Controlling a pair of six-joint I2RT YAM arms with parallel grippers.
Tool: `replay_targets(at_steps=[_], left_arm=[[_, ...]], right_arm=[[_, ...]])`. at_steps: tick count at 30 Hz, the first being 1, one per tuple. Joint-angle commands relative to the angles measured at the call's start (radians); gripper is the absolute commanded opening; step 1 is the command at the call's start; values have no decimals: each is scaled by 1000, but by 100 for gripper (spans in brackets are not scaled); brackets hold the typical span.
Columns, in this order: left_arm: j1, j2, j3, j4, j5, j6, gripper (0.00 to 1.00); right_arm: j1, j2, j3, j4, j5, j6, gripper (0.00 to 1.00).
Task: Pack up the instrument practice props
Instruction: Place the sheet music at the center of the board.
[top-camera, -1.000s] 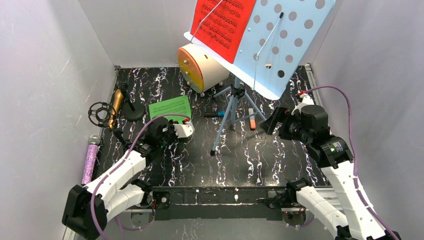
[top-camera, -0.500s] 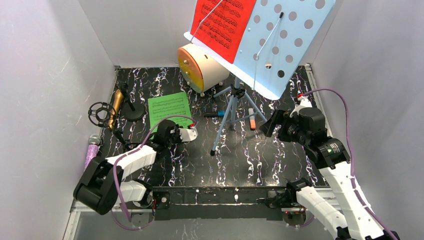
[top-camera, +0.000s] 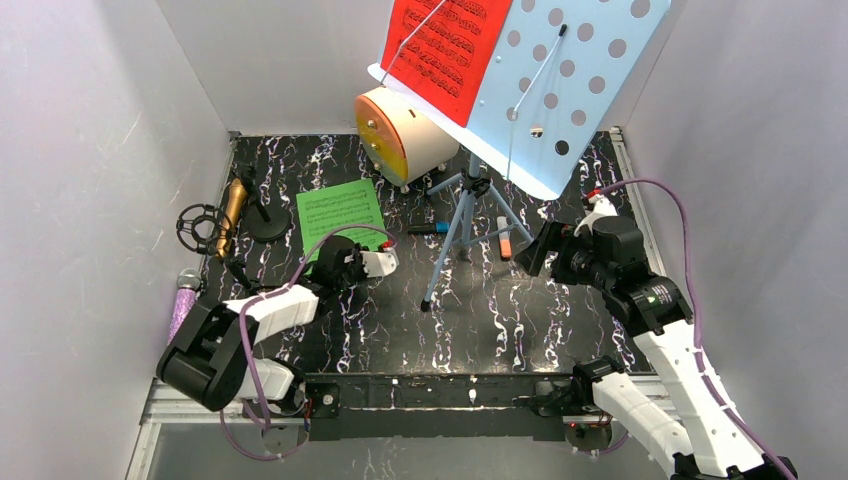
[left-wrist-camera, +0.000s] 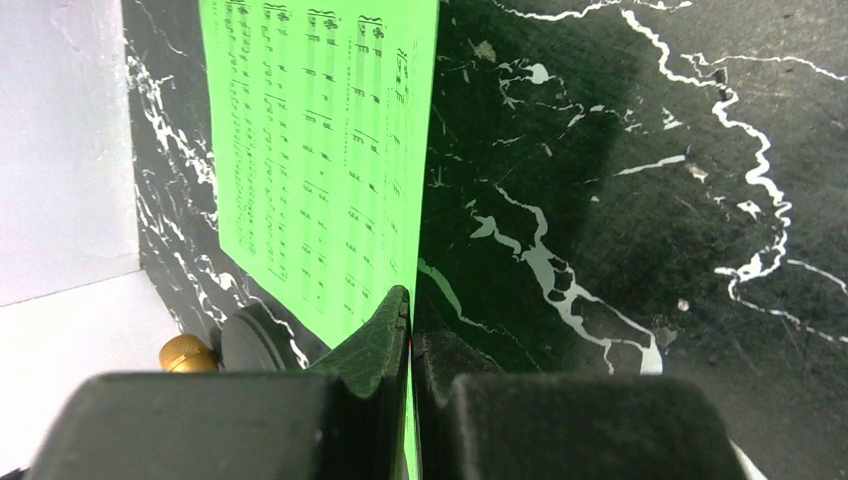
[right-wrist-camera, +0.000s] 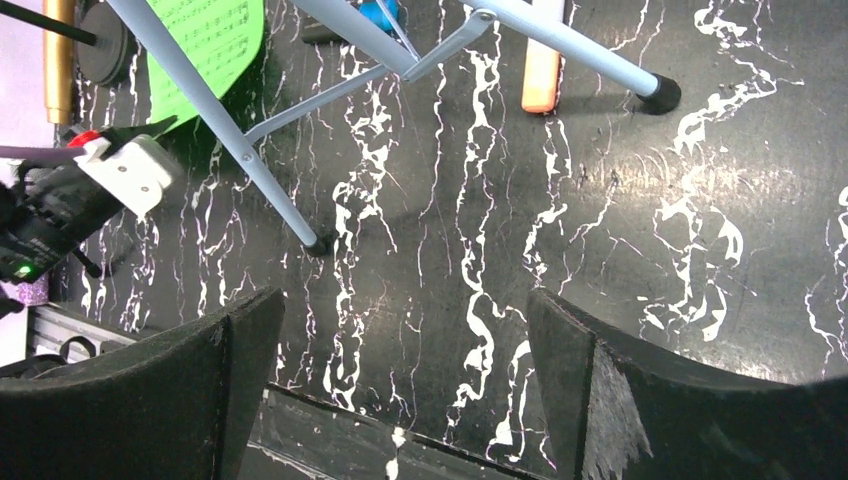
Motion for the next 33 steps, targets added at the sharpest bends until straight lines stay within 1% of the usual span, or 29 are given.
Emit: replay_targets(at_steps=[1, 2, 3, 6, 8, 12, 14, 16, 24, 30, 33], left_arm=[[1, 57, 37, 16, 18, -25, 0], [1, 66, 40, 16, 12, -22, 0], [1, 70, 42, 17, 4, -23, 3], [1, 65, 43, 25, -26, -29, 18], [1, 49, 36, 33, -40, -28, 29], [1, -8, 22, 29, -31, -38, 57], [1, -51, 24, 6, -16, -56, 65], [1, -97, 27, -7, -4, -82, 70], [1, -240, 115, -165, 88, -236, 80], [1, -307, 118, -226, 113, -259, 84], [1, -341, 151, -250, 150, -359, 85]], right_arm=[[-3, -6, -15, 67, -29, -29, 99], [-4, -7, -16, 71, -31, -32, 99], [-4, -9, -19, 75, -35, -33, 99], [-3, -10, -33, 94, -57, -37, 99], [-3, -7, -43, 112, -88, -47, 99], [-3, 4, -53, 137, -126, -56, 99], [-4, 10, -53, 143, -122, -59, 99], [-3, 13, -55, 151, -115, -62, 99], [-4, 28, -70, 233, -127, -58, 99], [-3, 15, -93, 277, -113, -56, 98], [-4, -2, -113, 293, -83, -58, 99]])
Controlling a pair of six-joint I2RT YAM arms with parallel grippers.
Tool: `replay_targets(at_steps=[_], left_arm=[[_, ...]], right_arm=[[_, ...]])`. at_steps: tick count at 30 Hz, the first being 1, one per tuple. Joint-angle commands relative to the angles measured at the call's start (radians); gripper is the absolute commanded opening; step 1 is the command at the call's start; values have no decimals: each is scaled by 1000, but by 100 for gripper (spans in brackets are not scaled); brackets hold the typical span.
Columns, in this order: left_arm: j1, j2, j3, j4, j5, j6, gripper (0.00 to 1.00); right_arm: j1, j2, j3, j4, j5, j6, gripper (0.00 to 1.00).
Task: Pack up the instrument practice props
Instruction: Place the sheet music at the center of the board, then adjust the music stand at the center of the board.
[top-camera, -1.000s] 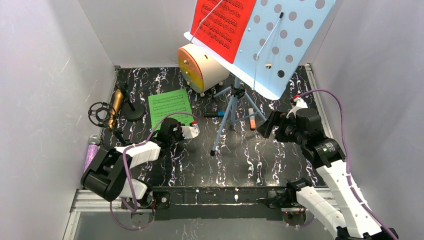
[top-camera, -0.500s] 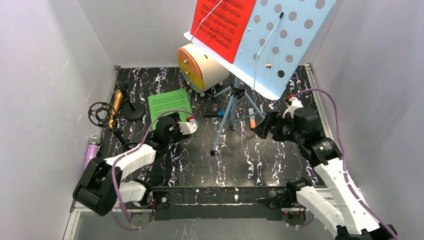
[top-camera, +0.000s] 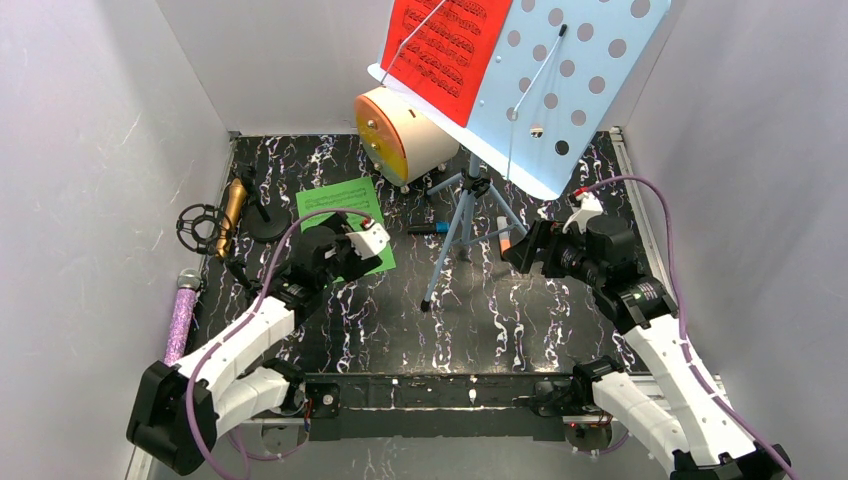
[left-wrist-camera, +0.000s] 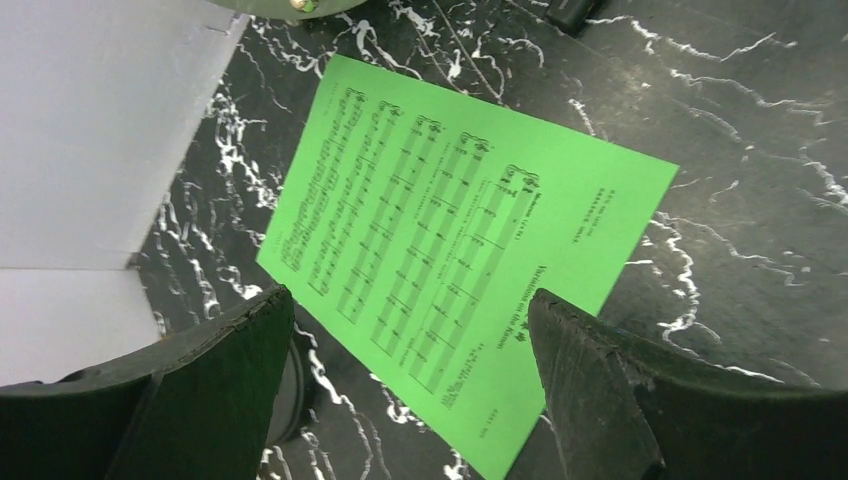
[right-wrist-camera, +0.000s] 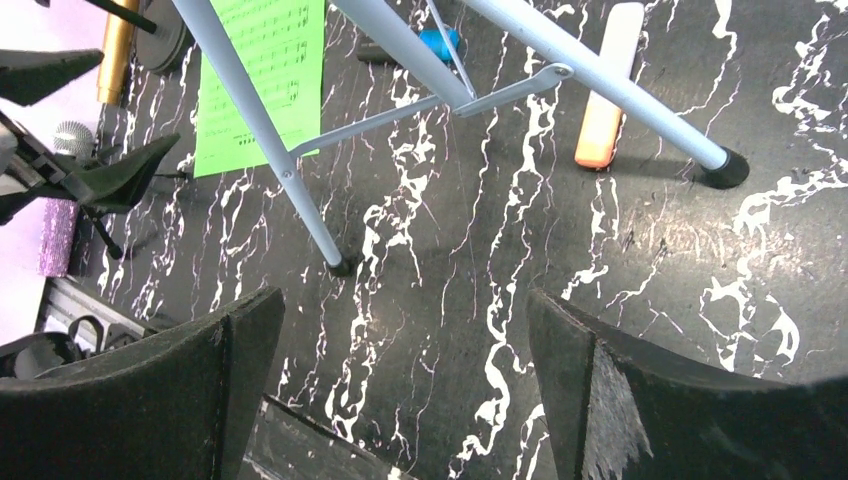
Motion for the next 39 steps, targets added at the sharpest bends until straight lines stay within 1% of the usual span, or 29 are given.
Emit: replay_targets(at_steps=[1, 2, 3, 4, 6, 8, 12, 14, 16, 18, 20, 22, 25, 30, 33, 39], left_arm=[[1, -48, 71, -79, 89, -164, 85], [1, -45, 89, -93, 122, -223, 86], [1, -40, 110, -98, 134, -292, 97], [1, -34, 132, -98, 127, -380, 98], [1, -23, 175, -98, 115, -529, 98], [0, -23, 189, -70, 162, -642, 98], [-6, -33, 130, 111, 242, -879, 98], [-12, -28, 96, 194, 229, -1001, 98], [-13, -9, 86, 245, 201, -1126, 98], [-23, 18, 71, 319, 233, -1208, 99], [-43, 44, 54, 402, 254, -1244, 98], [-76, 75, 43, 450, 256, -1247, 98], [-153, 134, 42, 483, 241, -1197, 96], [-262, 270, 40, 556, 184, -1154, 95], [-290, 342, 34, 606, 154, -1139, 94], [-342, 438, 49, 627, 118, -1079, 89]], right_arm=[[-3, -32, -27, 87, 38, -10, 99], [-3, -35, -37, 103, 45, -9, 99], [-3, -37, -47, 118, 47, -10, 99], [-3, -36, -56, 136, 43, -9, 99], [-3, -27, -81, 183, 33, -4, 99], [-3, -7, -96, 228, 24, 11, 99], [-3, 65, -101, 278, 28, 50, 99], [-4, 106, -118, 313, 28, 76, 99], [-4, 149, -134, 348, 23, 113, 99], [-3, 190, -156, 397, 19, 153, 98], [-5, 229, -197, 483, 20, 198, 97], [-4, 277, -222, 552, 14, 240, 96], [-3, 331, -226, 603, 35, 282, 95], [-4, 409, -202, 657, 122, 312, 96], [-6, 457, -180, 690, 144, 304, 96], [-11, 544, -122, 705, 152, 290, 96]])
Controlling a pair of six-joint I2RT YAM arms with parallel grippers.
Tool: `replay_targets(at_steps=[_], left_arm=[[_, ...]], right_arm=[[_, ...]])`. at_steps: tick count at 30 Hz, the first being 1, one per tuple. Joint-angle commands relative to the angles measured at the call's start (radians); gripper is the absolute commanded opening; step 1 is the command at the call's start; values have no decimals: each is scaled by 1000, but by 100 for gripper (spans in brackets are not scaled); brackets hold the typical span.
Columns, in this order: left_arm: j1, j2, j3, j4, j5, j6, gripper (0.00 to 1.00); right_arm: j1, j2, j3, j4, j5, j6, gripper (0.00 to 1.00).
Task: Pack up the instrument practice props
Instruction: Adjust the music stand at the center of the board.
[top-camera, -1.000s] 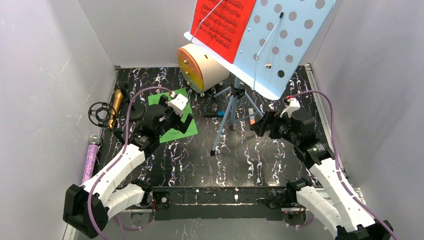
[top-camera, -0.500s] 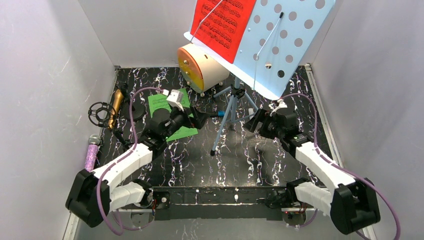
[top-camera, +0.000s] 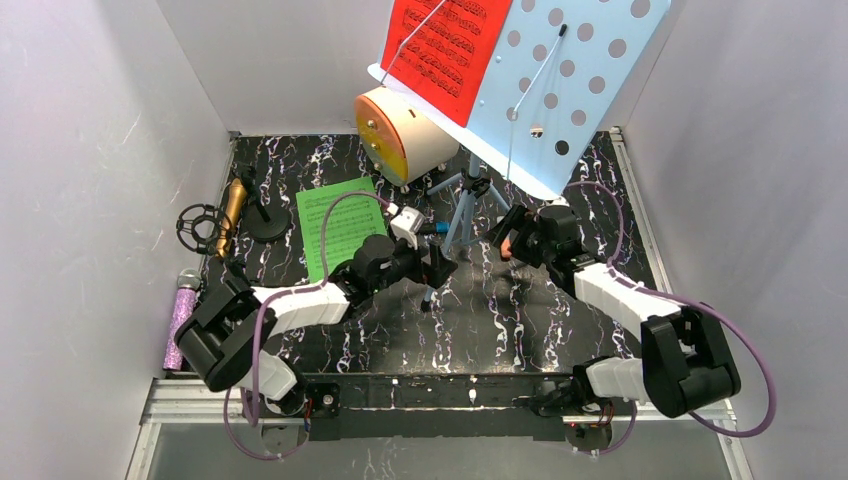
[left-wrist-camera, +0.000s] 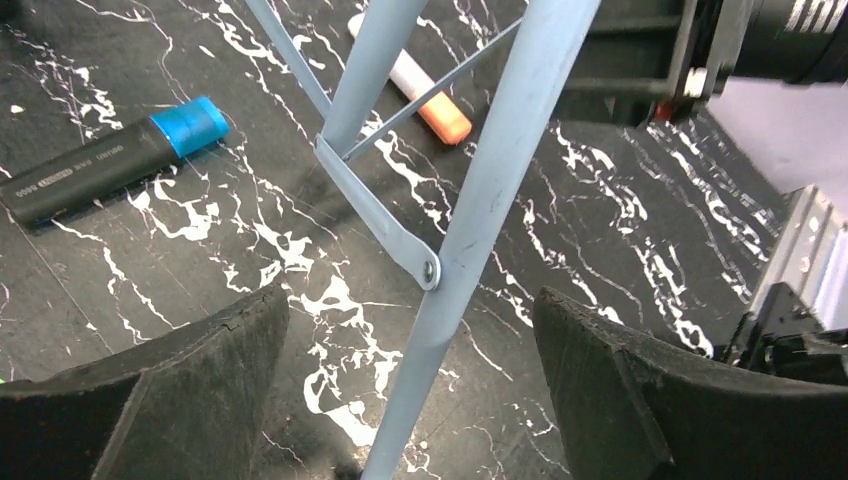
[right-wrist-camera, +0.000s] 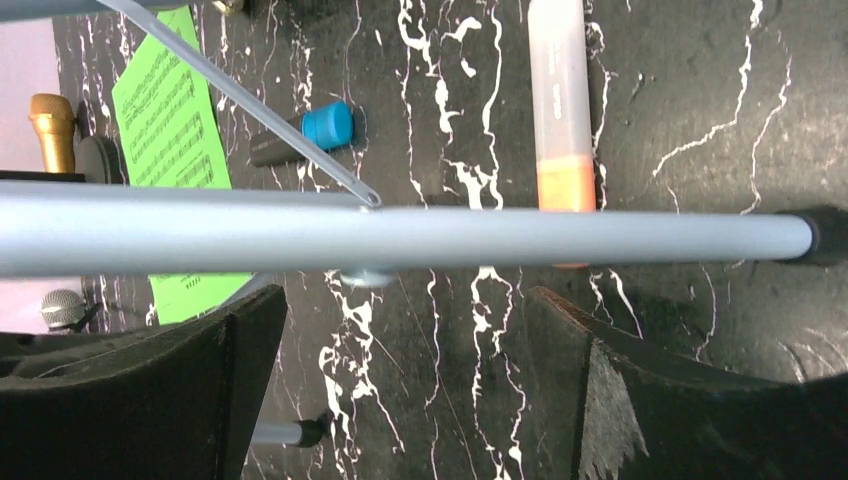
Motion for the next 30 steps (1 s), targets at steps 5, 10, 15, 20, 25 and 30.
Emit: replay_targets(at_steps=[5, 10, 15, 20, 25, 30], left_arm=[[-113, 70, -17, 142, -80, 84, 87], [-209, 126, -38, 241, -82, 101, 86], [-295, 206, -6, 301, -129, 116, 85], [-360, 323, 83, 339, -103, 128, 84], [-388, 422, 177, 381, -42, 117, 84], [-389, 479, 246, 401, -4, 102, 84]], right_arm=[[-33, 89, 141, 61, 24, -36, 96], [-72, 174, 235, 8, -17, -84, 96], [-114, 229, 285, -7, -61, -134, 96], [-137, 277, 339, -28, -106, -211, 96], [-150, 315, 383, -31, -145, -267, 96], [-166, 354, 442, -55, -169, -324, 97]])
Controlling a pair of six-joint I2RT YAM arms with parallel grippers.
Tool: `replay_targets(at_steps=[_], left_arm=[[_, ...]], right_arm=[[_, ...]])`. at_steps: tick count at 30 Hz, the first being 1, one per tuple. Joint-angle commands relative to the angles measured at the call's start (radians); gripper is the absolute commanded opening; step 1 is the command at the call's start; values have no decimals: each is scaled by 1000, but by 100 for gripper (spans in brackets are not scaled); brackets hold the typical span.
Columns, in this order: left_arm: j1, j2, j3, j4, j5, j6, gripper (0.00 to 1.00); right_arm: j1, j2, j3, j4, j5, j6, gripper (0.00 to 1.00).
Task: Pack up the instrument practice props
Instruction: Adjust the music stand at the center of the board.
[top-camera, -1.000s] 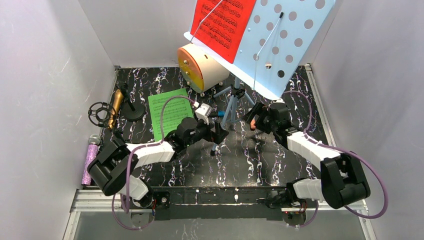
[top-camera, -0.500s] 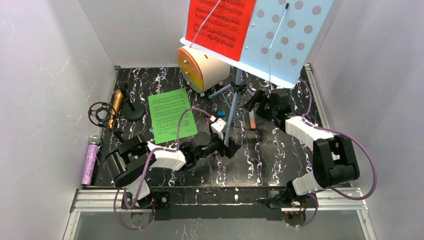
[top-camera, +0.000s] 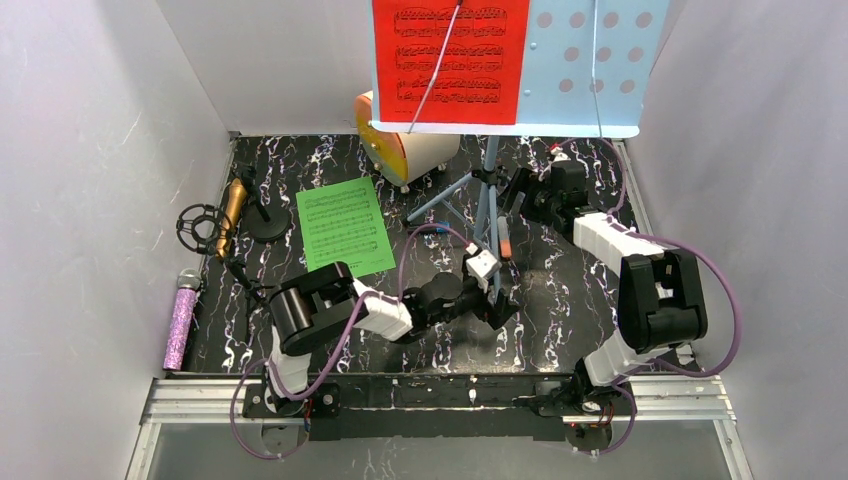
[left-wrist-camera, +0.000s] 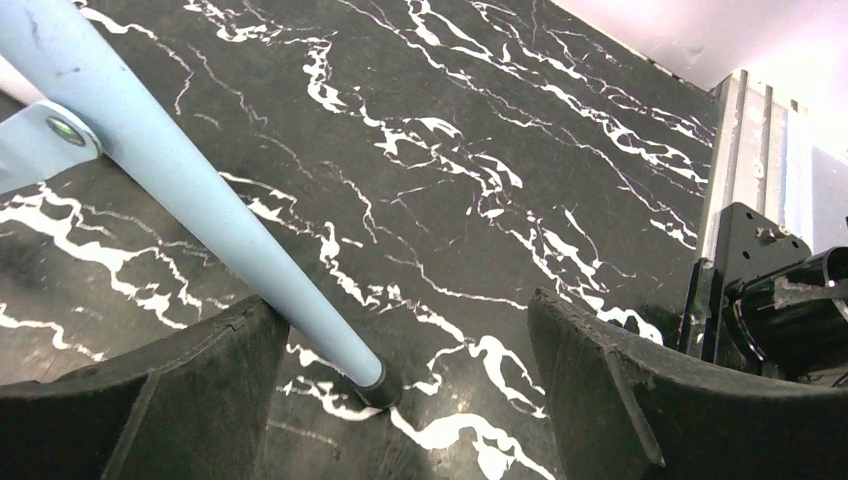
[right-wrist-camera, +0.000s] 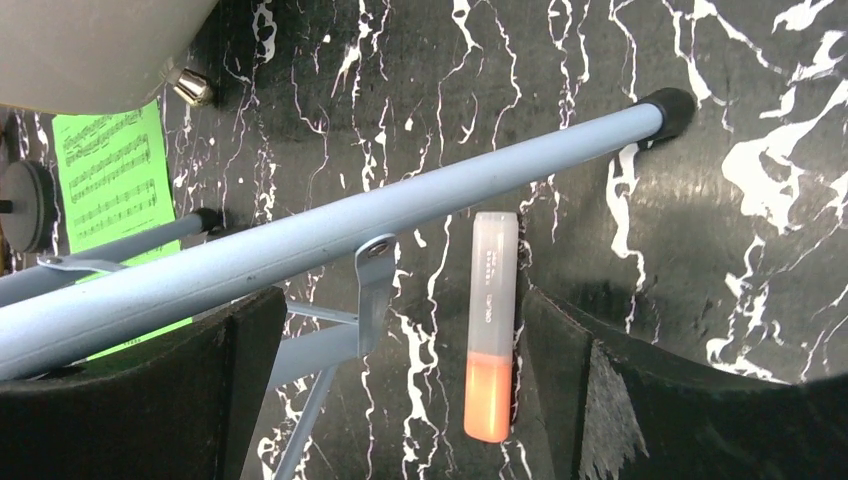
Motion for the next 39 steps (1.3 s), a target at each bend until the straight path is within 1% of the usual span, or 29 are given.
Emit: replay_targets(at_steps=[1, 4, 9, 12, 16, 19, 22, 25, 28, 30, 32, 35, 39], left_arm=[[-27, 26, 67, 48, 110, -27, 84], [-26, 24, 69, 53, 105, -26, 85], [-17, -57, 1, 53, 24, -20, 94], [5, -115, -40, 52, 24, -36, 95], [40, -209, -97, 34, 25, -62, 95], [71, -288, -135, -21, 24, -59, 95], [121, -372, -161, -117, -16, -56, 96], [190, -453, -181, -187, -16, -29, 96], [280, -512, -169, -270, 6, 2, 97], [333, -526, -147, -316, 10, 37, 98], [384, -519, -119, -342, 64, 61, 98], [468, -470, -69, -346, 130, 77, 98], [531, -373, 31, -346, 235, 99, 97]], right_arm=[[-7, 40, 92, 13, -45, -77, 97], [-8, 43, 104, -6, -56, -91, 97], [-8, -4, 85, -22, -57, -110, 99], [-8, -43, 67, -37, -44, -98, 99], [-8, -105, 36, -53, -22, -98, 99], [-8, -150, 18, -96, 23, -82, 99], [-8, -203, -27, -113, 36, -50, 99], [-6, -270, -67, -127, 40, -28, 99], [-1, -355, -120, -135, 30, -3, 99], [2, -414, -151, -149, 7, 0, 99], [6, -471, -176, -173, -12, 1, 99], [15, -555, -209, -203, -75, -3, 99], [35, -645, -251, -215, -184, -26, 99]])
